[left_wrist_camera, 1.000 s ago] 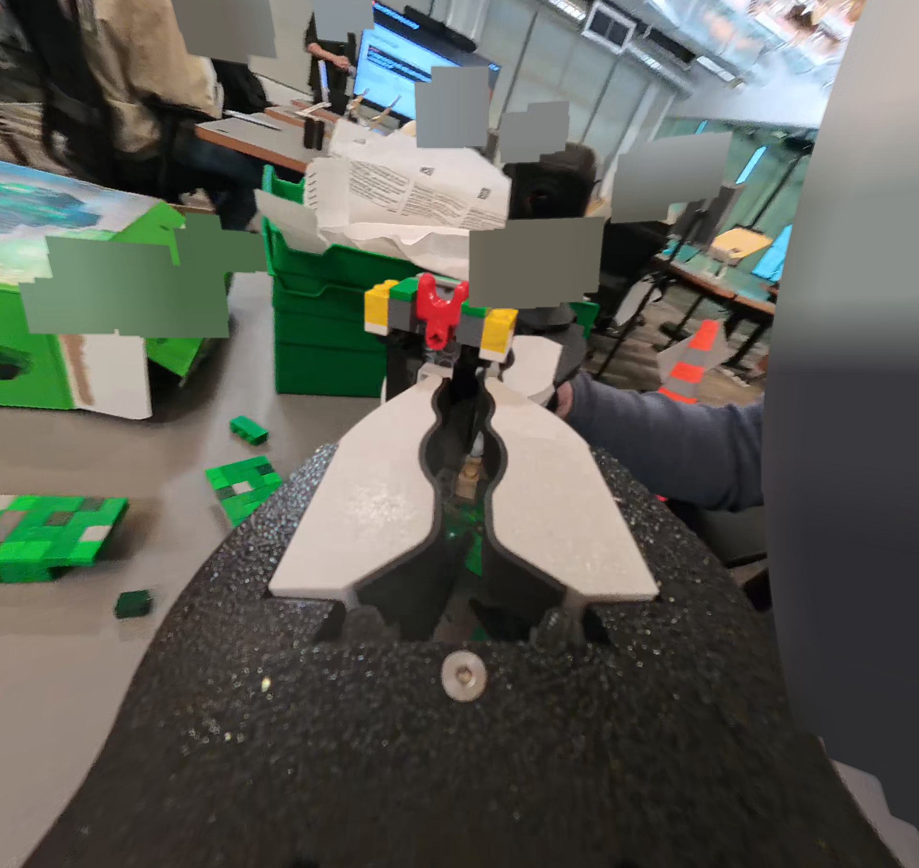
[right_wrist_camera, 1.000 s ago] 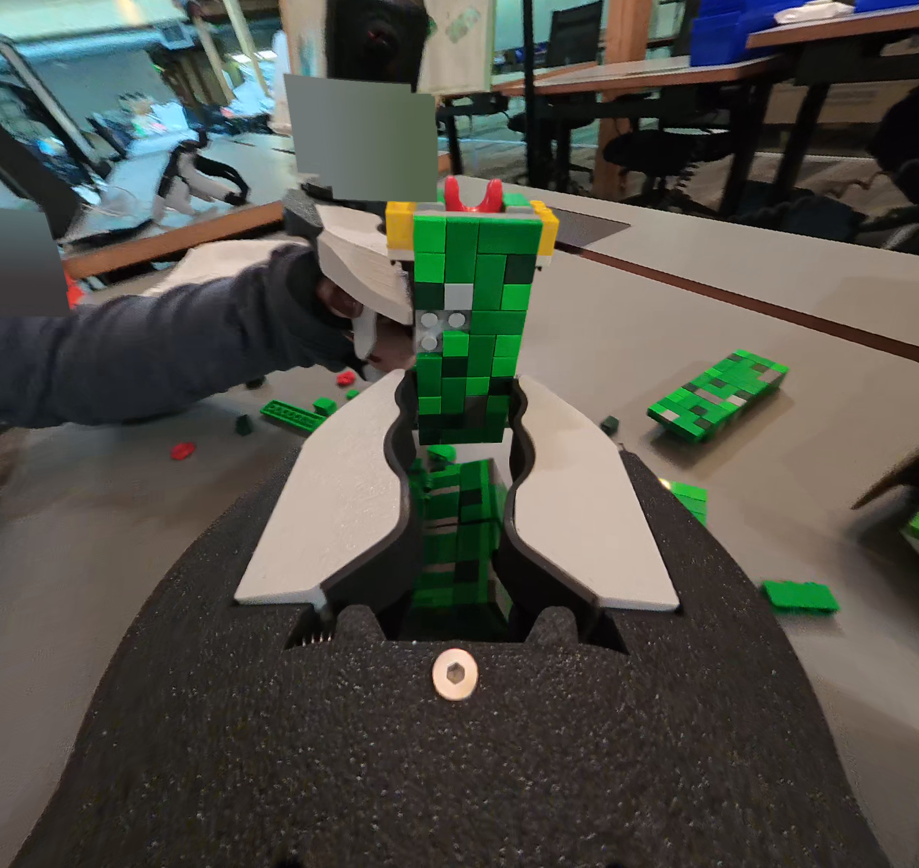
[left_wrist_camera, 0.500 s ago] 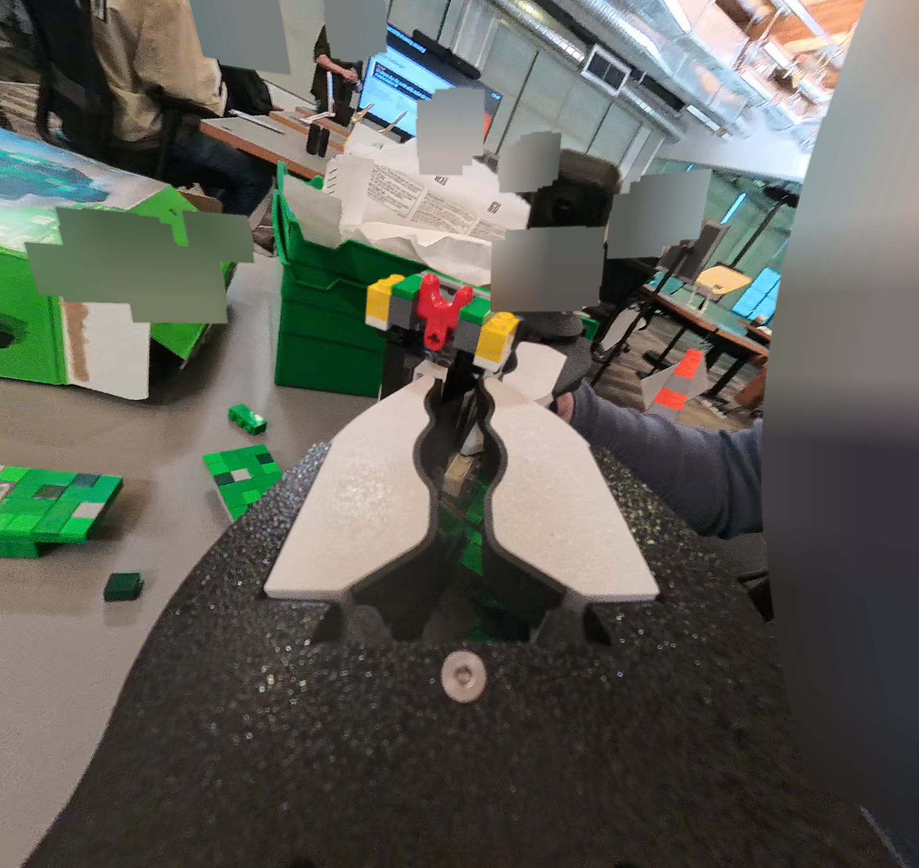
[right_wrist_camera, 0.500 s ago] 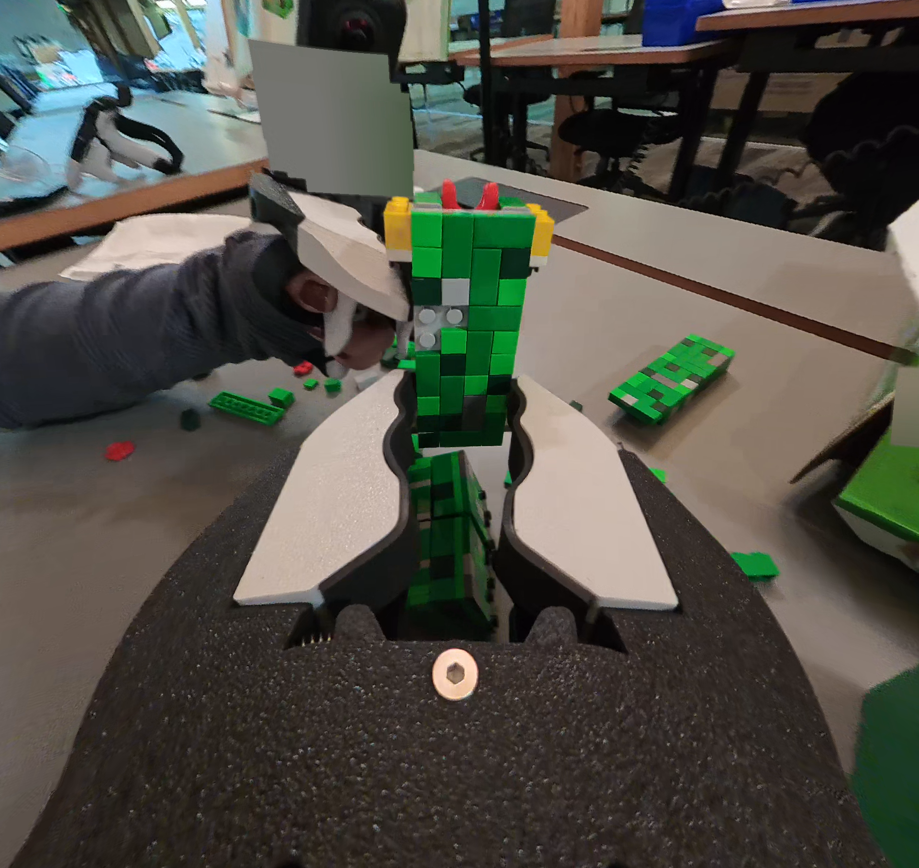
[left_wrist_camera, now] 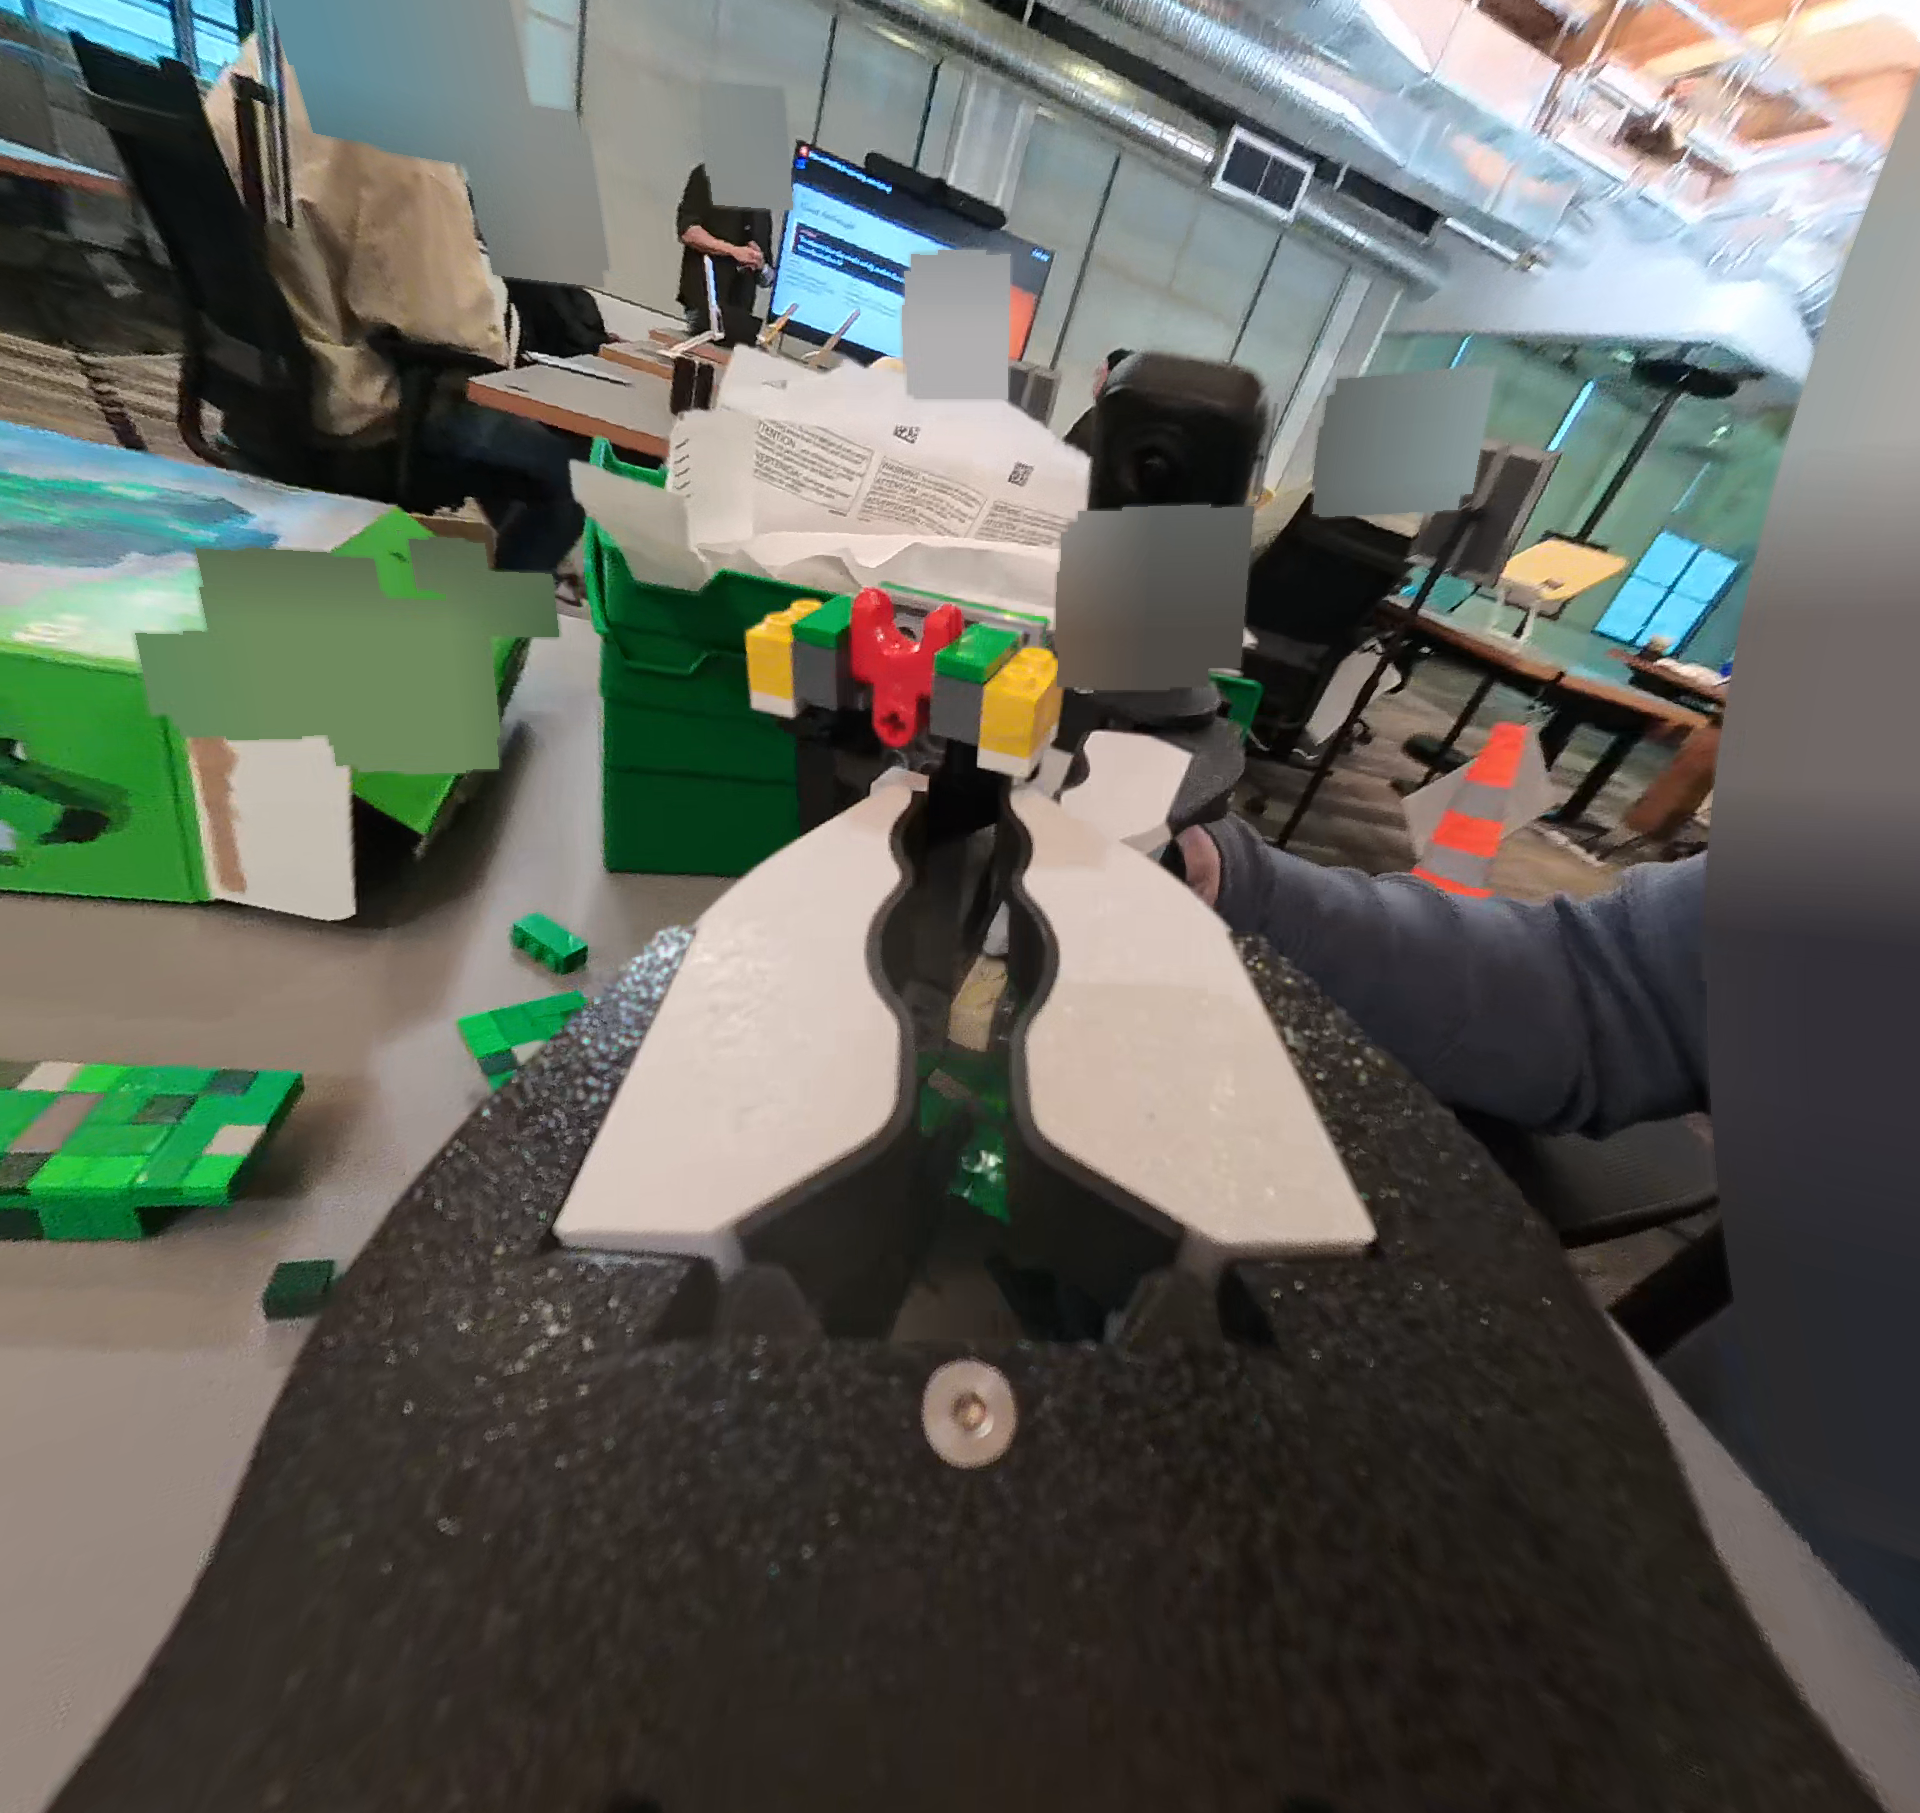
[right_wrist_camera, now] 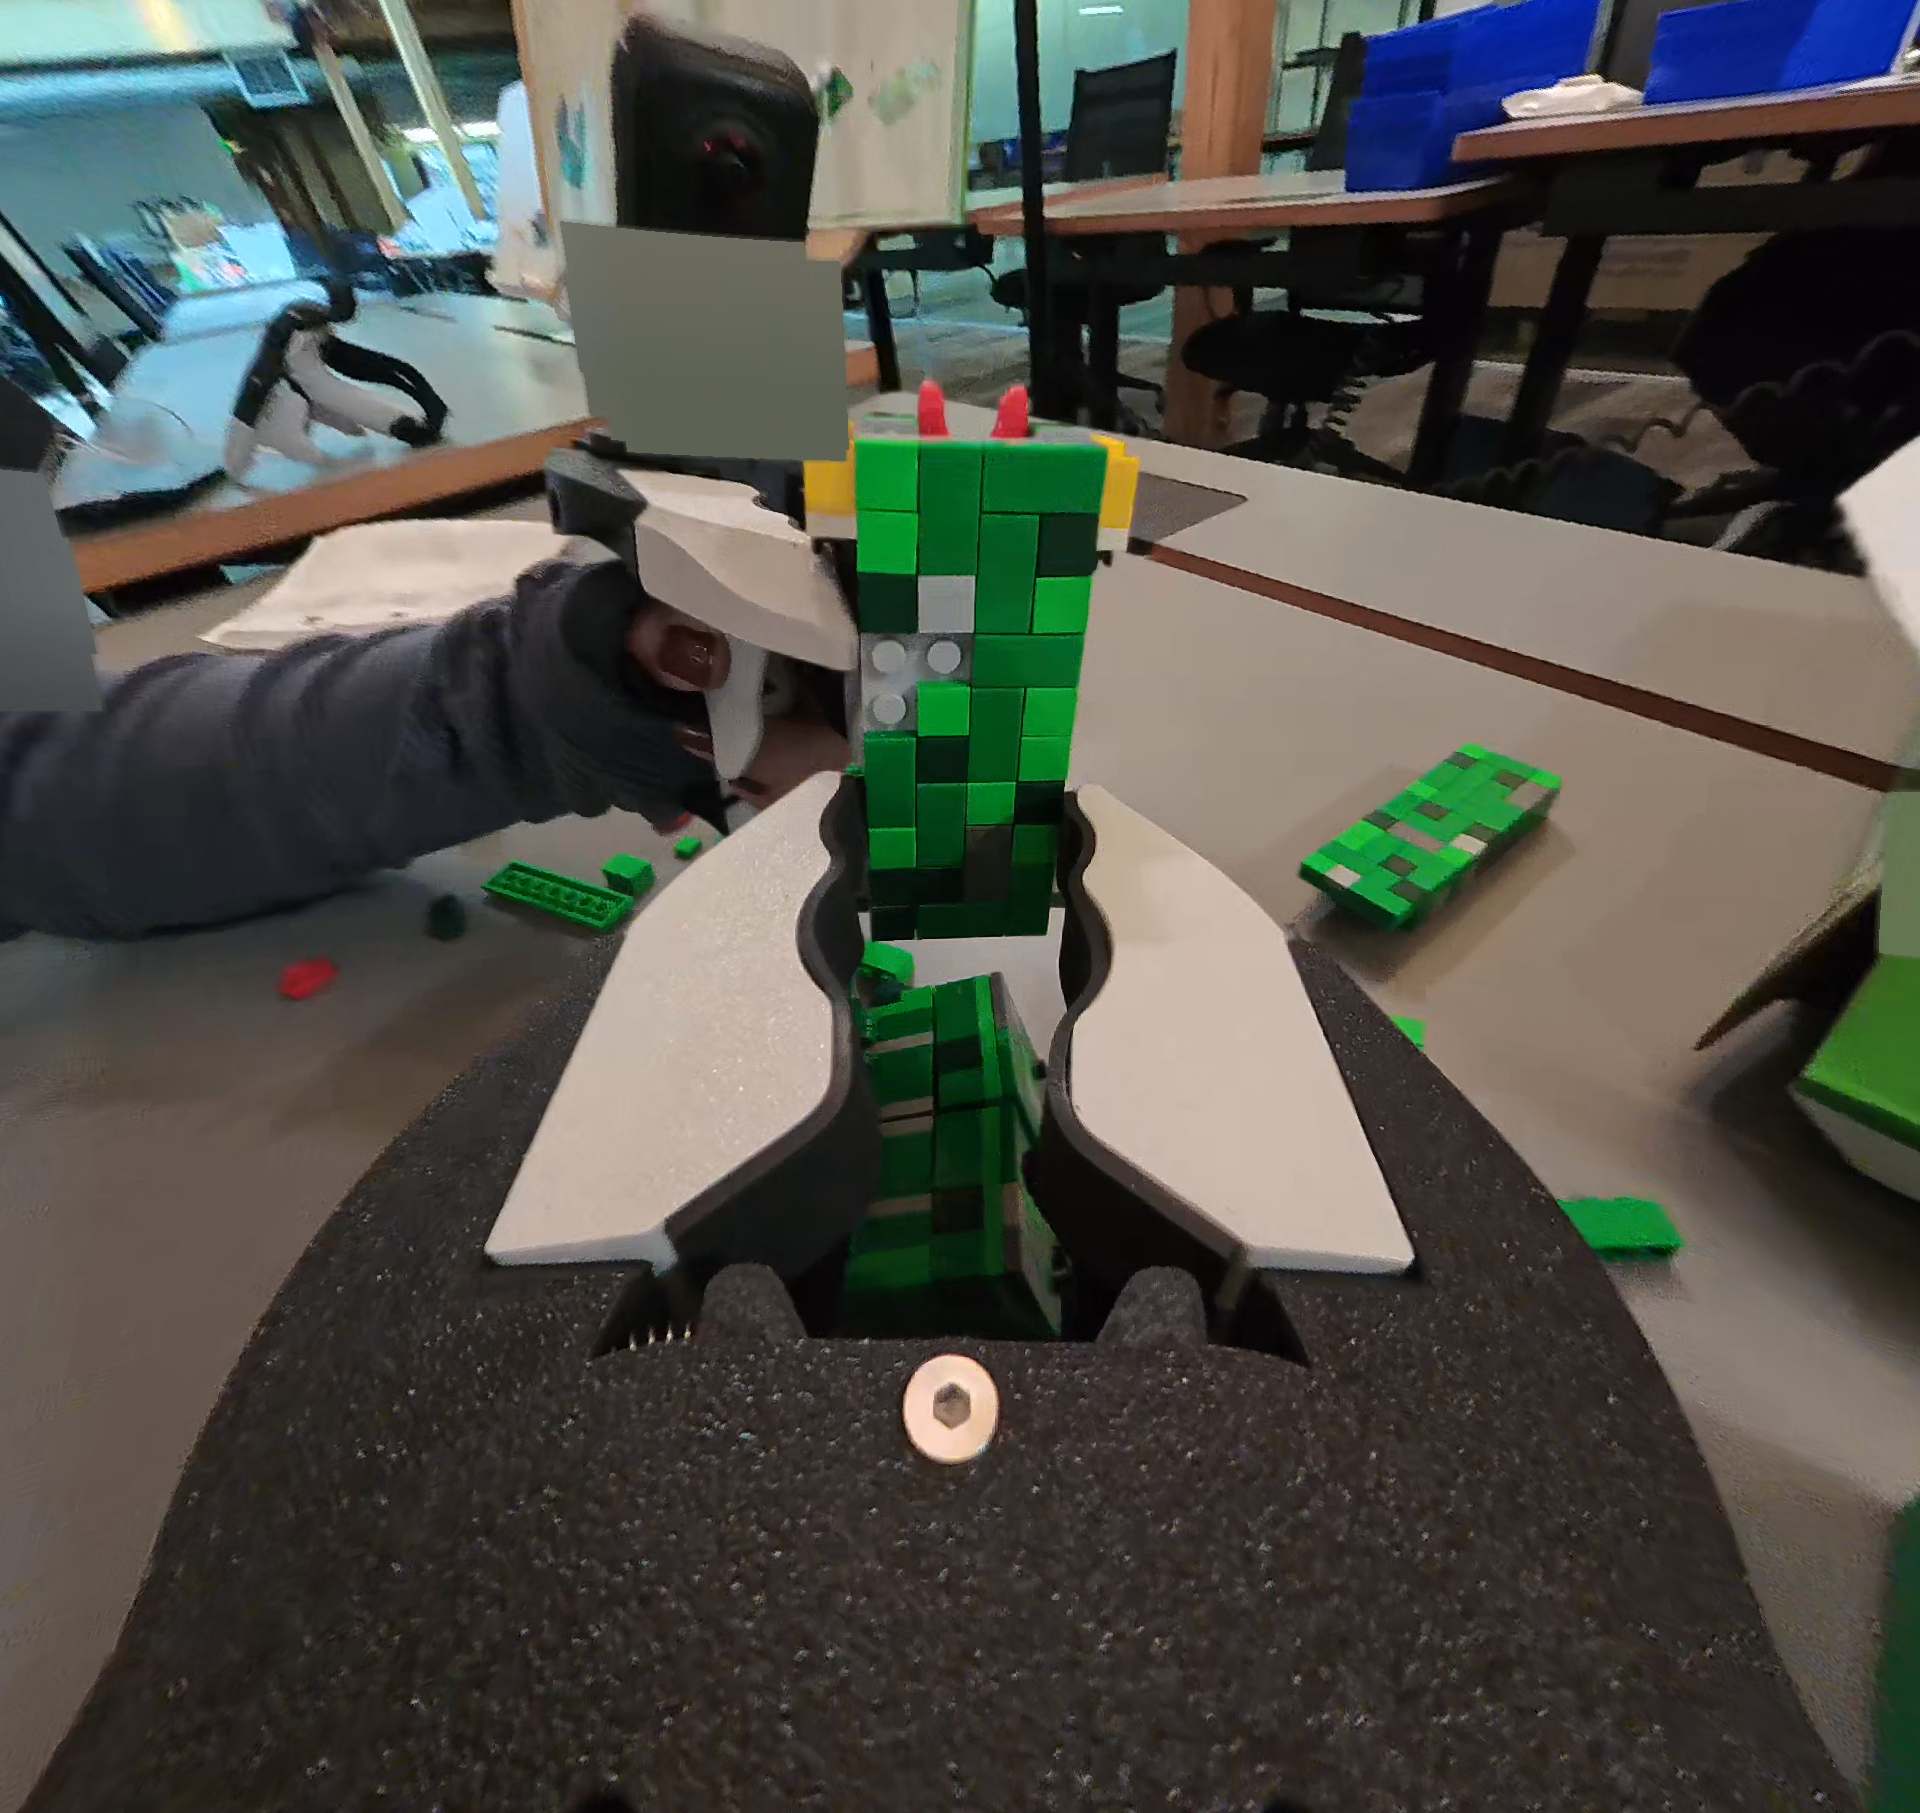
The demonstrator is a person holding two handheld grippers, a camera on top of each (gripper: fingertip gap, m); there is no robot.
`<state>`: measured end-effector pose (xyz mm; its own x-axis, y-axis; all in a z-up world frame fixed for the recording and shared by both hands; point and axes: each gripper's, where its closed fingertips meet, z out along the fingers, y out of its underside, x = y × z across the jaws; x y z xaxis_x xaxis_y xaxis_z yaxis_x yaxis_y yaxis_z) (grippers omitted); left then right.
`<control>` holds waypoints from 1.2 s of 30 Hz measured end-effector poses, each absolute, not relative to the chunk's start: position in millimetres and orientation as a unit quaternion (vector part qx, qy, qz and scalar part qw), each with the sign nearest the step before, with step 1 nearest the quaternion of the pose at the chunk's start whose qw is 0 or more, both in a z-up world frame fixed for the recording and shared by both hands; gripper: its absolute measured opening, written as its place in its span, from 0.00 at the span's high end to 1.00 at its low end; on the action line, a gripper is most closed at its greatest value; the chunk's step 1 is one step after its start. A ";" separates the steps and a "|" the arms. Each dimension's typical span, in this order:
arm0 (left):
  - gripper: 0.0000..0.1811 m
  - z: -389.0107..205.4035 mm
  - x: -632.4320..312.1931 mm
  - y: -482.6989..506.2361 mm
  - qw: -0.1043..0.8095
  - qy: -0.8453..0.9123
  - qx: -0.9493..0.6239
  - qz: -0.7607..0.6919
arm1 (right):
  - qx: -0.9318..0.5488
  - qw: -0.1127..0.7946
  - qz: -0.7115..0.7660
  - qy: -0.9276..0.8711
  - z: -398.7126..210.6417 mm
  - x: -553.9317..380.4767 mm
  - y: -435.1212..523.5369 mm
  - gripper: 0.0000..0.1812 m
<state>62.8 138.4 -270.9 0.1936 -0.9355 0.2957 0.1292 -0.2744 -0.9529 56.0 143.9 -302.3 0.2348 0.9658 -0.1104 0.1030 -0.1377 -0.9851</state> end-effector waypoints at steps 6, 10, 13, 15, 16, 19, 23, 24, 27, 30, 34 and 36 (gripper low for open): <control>0.95 -267.0 59.7 136.6 0.468 0.309 -0.572 -0.598 | -0.584 0.485 0.512 -0.402 -295.1 55.5 140.2 0.81; 0.95 -271.9 59.4 139.0 0.468 0.304 -0.577 -0.597 | -0.596 0.480 0.513 -0.389 -300.2 55.6 142.7 0.81; 0.95 -276.0 60.1 142.7 0.485 0.321 -0.596 -0.553 | -0.613 0.485 0.491 -0.384 -304.4 56.0 147.7 0.80; 0.96 -278.4 60.5 142.9 0.491 0.339 -0.605 -0.527 | -0.615 0.493 0.479 -0.387 -304.8 55.8 148.9 0.80; 0.96 -279.8 61.1 141.5 0.488 0.350 -0.607 -0.521 | -0.611 0.496 0.479 -0.389 -303.7 55.5 148.2 0.80; 0.96 -282.8 62.5 133.5 0.467 0.379 -0.600 -0.528 | -0.596 0.494 0.494 -0.396 -299.2 54.8 144.0 0.78; 0.96 -283.7 62.5 124.5 0.453 0.409 -0.584 -0.535 | -0.581 0.469 0.526 -0.407 -295.6 53.4 134.6 0.81; 0.96 -283.7 61.8 123.3 0.453 0.415 -0.581 -0.534 | -0.580 0.467 0.527 -0.409 -295.5 53.0 133.5 0.81; 0.96 -280.8 60.3 119.7 0.455 0.420 -0.565 -0.545 | -0.571 0.467 0.535 -0.412 -292.1 52.0 129.9 0.81; 0.96 -278.6 59.5 112.3 0.444 0.430 -0.545 -0.566 | -0.554 0.454 0.561 -0.415 -289.1 51.5 123.0 0.81; 0.96 -277.7 57.5 105.2 0.431 0.434 -0.524 -0.592 | -0.538 0.435 0.583 -0.426 -287.9 51.4 115.8 0.82; 0.96 -277.0 56.5 104.2 0.426 0.432 -0.519 -0.602 | -0.532 0.428 0.593 -0.426 -287.2 51.5 114.2 0.82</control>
